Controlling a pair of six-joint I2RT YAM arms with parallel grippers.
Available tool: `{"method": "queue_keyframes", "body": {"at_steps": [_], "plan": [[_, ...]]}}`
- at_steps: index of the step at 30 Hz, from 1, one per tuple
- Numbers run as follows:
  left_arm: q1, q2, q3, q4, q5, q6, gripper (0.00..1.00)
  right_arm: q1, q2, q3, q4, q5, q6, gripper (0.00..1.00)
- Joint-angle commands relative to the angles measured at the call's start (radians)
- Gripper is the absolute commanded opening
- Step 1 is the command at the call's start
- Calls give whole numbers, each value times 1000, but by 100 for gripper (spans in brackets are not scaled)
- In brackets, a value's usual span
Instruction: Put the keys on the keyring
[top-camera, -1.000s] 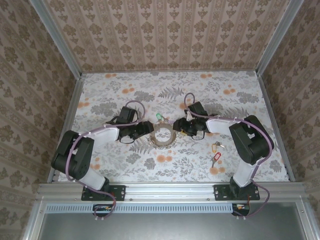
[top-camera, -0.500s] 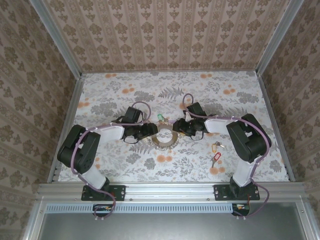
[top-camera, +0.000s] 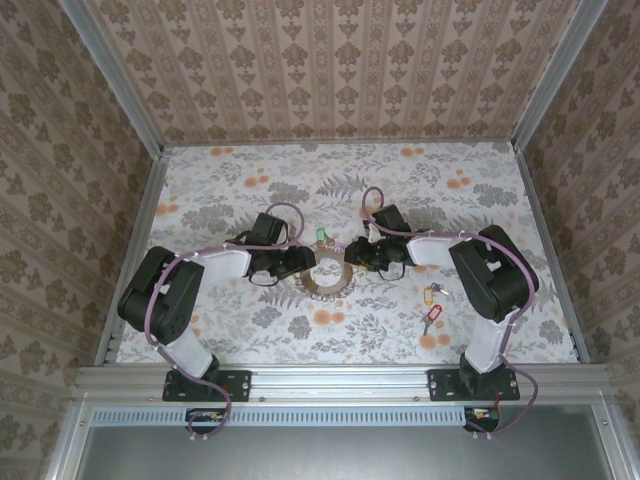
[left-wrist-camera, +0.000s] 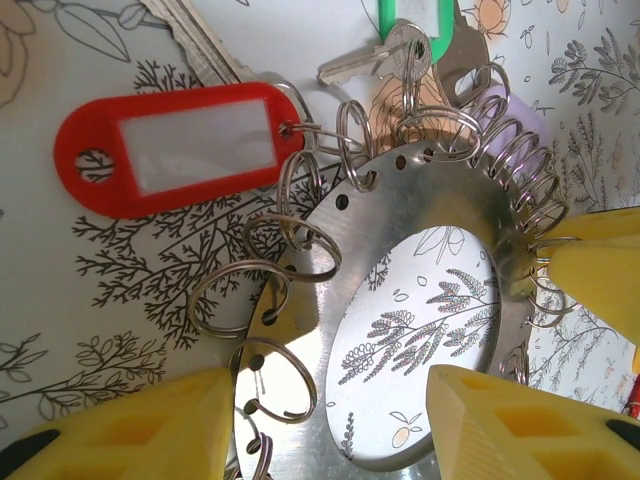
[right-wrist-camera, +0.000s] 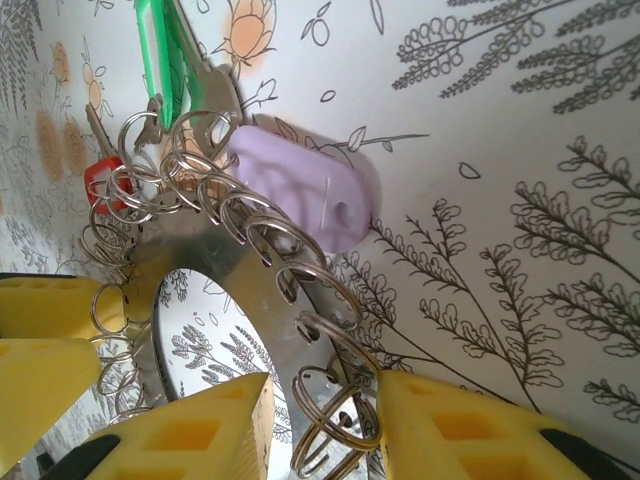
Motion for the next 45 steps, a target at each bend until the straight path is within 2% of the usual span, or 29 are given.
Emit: {"method": "queue_keyframes", "body": {"at_steps": [1, 9, 13, 16, 20, 23, 31, 36, 38, 45], "plan": [[-11, 18, 22, -13, 3, 22, 53, 23, 36, 25, -127, 149, -55, 42], [-11, 12, 17, -12, -9, 22, 52, 87, 44, 96, -270, 303, -133, 36], [-11, 9, 17, -13, -11, 22, 52, 111, 33, 112, -308, 399, -122, 29], [-10, -1, 18, -18, -17, 22, 52, 116, 14, 112, -299, 405, -113, 23], [-9, -26, 16, -33, -39, 28, 53, 112, -19, 104, -260, 355, -90, 19], [-3, -52, 10, -51, -64, 28, 56, 100, -35, 92, -226, 309, -75, 8], [44, -124, -30, -60, -76, 19, 69, 42, -87, 48, -117, 139, -46, 3], [69, -138, -38, -17, -1, 21, 77, -7, -121, -4, 23, -29, -39, 2], [108, -129, -36, 19, 51, 25, 79, -20, -125, -15, 62, -77, -50, 1], [129, -87, -31, 66, 150, 40, 79, -37, -122, -7, 54, -134, -157, 0]]}}
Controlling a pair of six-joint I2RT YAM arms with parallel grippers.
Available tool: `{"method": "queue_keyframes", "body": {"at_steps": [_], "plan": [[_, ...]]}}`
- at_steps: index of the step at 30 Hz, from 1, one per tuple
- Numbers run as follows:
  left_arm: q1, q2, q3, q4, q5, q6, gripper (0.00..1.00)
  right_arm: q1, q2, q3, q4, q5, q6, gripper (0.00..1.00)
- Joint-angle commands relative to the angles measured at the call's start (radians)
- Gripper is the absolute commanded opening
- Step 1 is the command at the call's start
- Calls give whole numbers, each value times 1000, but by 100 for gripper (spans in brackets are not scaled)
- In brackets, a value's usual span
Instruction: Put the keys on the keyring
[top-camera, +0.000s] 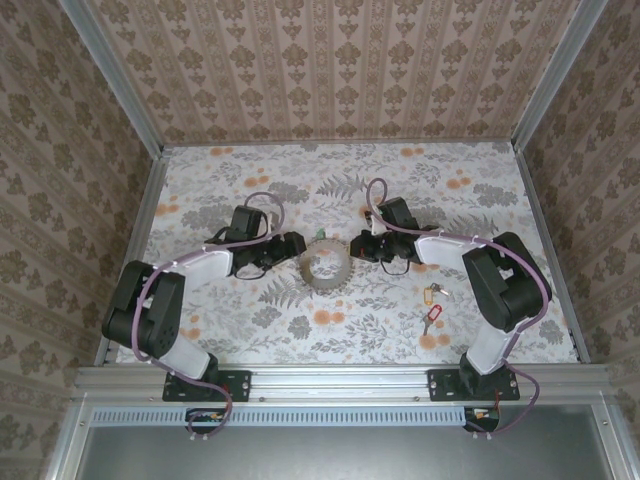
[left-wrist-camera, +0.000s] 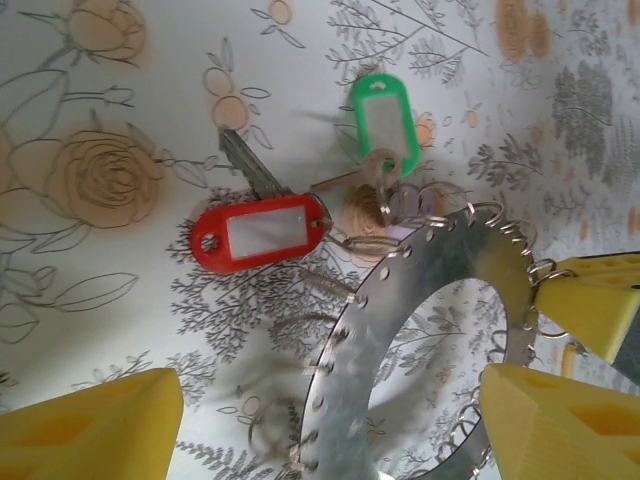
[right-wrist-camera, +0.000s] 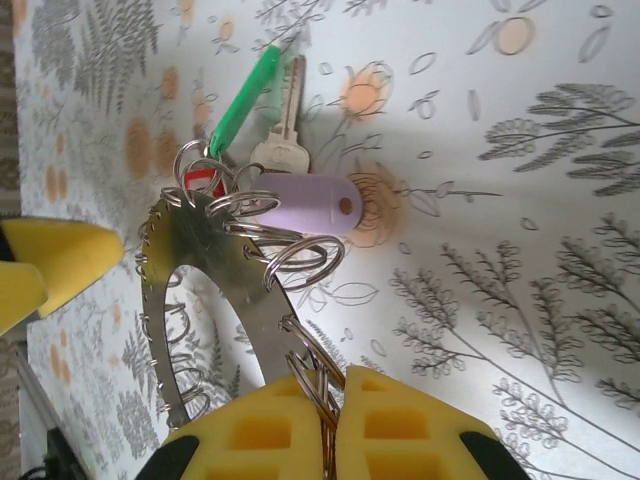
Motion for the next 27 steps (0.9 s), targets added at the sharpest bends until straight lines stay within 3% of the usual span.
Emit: {"method": "queue_keyframes", "body": {"at_steps": [1, 9, 17, 24, 27], "plan": [[5, 23, -6, 55, 86, 21, 78, -15, -32, -1, 42, -93, -63, 0], [11, 26, 4, 45, 135, 32, 72, -44, -44, -6, 84, -166, -70, 0], [5, 34, 4, 134, 286, 2, 61, -47, -46, 27, 27, -186, -123, 0], [1, 49, 0, 143, 306, -20, 57, -54, -54, 56, 3, -211, -149, 0], [1, 40, -5, 144, 298, -26, 64, -58, -60, 64, -10, -212, -157, 0]]}}
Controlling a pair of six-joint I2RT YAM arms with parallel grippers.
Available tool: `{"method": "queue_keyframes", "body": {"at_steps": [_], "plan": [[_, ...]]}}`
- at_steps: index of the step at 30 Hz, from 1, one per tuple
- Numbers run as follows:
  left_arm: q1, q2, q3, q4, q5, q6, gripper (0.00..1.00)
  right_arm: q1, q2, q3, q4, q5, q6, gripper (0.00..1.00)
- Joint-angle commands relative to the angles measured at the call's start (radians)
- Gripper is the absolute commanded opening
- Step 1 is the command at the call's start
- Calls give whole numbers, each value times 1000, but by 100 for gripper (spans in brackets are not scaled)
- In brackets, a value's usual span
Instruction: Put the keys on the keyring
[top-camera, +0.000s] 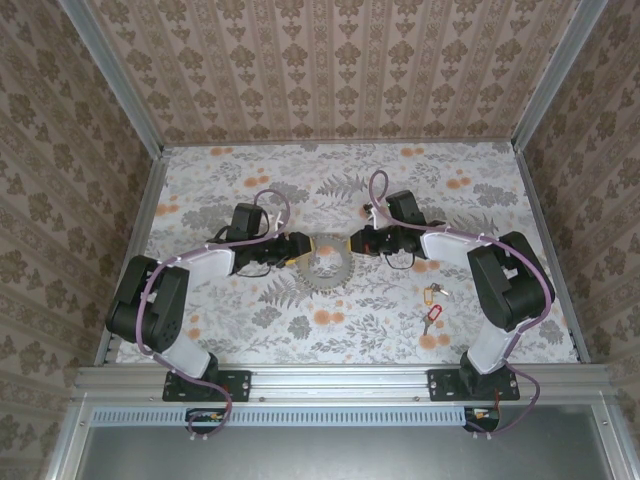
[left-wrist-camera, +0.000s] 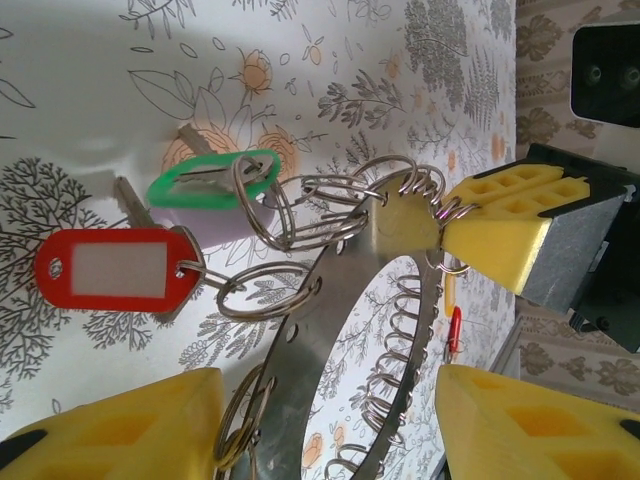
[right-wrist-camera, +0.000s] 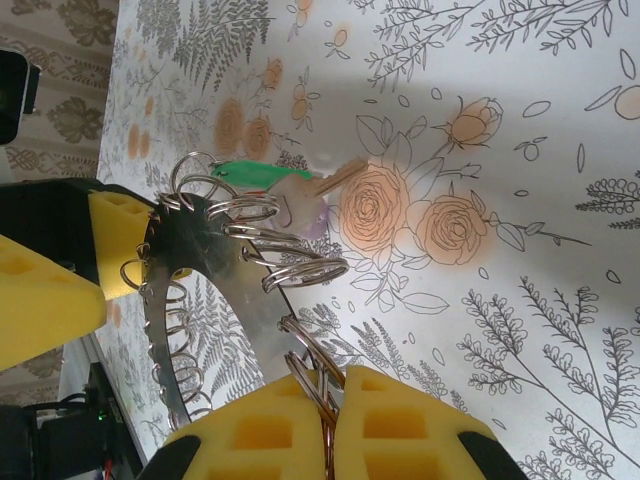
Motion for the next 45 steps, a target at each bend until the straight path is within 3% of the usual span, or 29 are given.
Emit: {"method": "queue_keyframes", "body": {"at_steps": [1, 9, 15, 22, 29, 33, 37, 39, 44, 45], "plan": [[1, 1, -7, 24, 27, -13, 66, -8, -55, 39, -18, -52, -31, 0], [4, -26, -5, -54, -30, -3, 77, -18, -88, 40, -46, -14, -40, 0], [2, -52, -11, -59, -11, -13, 81, -19, -95, 46, -56, 16, -34, 0], [-16, -18, 5, -2, 89, -31, 59, -20, -95, 51, -23, -21, -5, 0], [-22, -15, 25, 24, 93, -44, 28, -20, -89, 63, -44, -21, -23, 0], [-24, -23, 24, 64, 105, -68, 23, -21, -90, 73, -54, -35, -30, 2], [-24, -53, 23, 113, 106, -101, 6, -25, -102, 85, -65, -33, -30, 5], [-25, -72, 30, 122, 93, -110, 1, -33, -121, 89, -69, -20, -24, 9], [-25, -135, 45, 195, 58, -151, 0, -54, -208, 100, -111, 27, -29, 24], [-25, -147, 49, 209, 47, -160, 0, -61, -241, 102, -132, 53, -37, 35]]}}
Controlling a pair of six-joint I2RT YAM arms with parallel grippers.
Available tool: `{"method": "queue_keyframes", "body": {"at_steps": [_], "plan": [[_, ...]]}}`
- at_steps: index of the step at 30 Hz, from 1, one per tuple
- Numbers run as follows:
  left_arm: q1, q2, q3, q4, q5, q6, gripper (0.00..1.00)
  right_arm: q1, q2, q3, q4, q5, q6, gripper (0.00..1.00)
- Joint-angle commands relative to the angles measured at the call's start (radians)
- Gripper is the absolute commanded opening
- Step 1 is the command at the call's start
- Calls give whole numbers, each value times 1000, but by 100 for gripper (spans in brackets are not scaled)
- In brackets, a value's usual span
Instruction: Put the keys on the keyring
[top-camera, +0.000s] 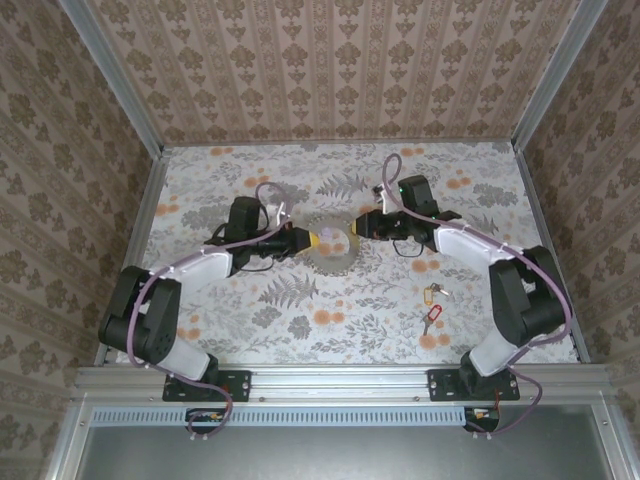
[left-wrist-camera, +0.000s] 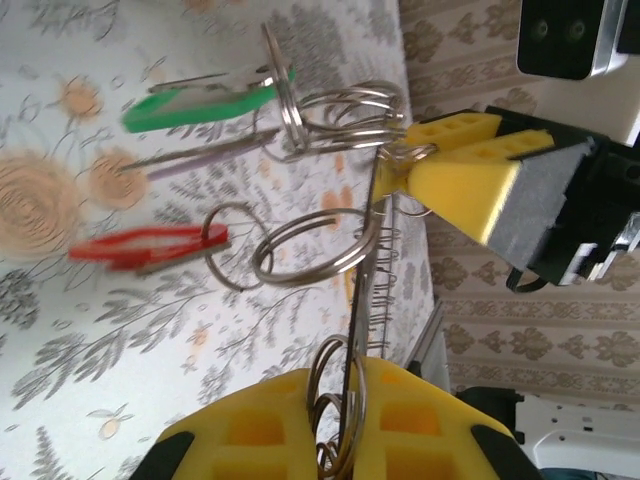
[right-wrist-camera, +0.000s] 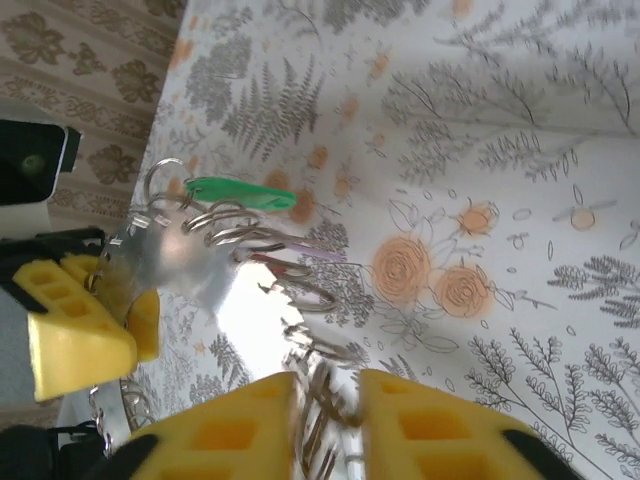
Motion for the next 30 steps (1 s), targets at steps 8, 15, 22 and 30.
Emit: {"method": "queue_keyframes", "body": {"at_steps": [8, 15, 22, 30], "plan": [[-21, -168, 65, 327, -131, -39, 0, -38, -505, -18, -138, 521, -88, 72], [-106, -202, 50, 483, -256, 55, 0, -37, -804, -307, 170, 441, -290, 64], [-111, -138, 65, 670, -228, -72, 0, 124, -824, -393, 176, 521, -582, 45], [-111, -70, 69, 824, -223, -165, 0, 260, -772, -538, 510, 586, -821, 25]]}}
